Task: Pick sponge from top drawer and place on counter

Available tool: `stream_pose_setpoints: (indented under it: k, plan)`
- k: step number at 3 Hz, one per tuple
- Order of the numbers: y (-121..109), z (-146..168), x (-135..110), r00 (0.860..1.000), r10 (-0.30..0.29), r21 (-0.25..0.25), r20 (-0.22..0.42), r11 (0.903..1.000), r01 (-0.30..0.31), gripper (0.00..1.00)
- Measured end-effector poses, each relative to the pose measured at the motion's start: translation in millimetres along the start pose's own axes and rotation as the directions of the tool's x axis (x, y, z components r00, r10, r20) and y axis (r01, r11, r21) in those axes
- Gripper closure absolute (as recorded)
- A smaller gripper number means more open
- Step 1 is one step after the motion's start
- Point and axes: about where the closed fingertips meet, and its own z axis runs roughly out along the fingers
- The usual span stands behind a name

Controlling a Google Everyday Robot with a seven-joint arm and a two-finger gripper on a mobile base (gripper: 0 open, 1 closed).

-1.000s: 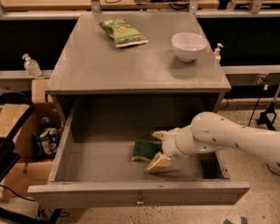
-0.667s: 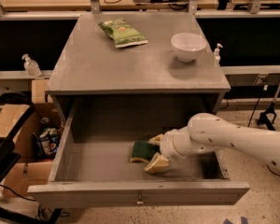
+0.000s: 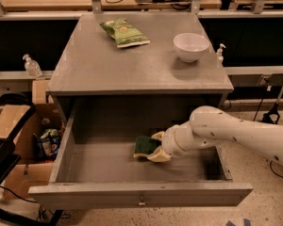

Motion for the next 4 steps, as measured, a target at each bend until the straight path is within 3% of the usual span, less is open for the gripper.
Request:
stream_pose_setpoints:
  k: [1, 2, 3, 4]
  plan:
    - [-34, -55, -29, 1.000, -0.024, 0.011, 0.008, 0.9996, 0.024, 1.00]
    - [-76, -128, -76, 0.996, -0.088, 0.042, 0.006, 0.9952, 0.088, 1.00]
    - [-108, -177, -110, 0.993, -0.120, 0.026, -0.001, 0.9924, 0.120, 1.00]
    - [-139, -198, -144, 0.990, -0.141, -0.072, -0.009, 0.9875, 0.140, 1.00]
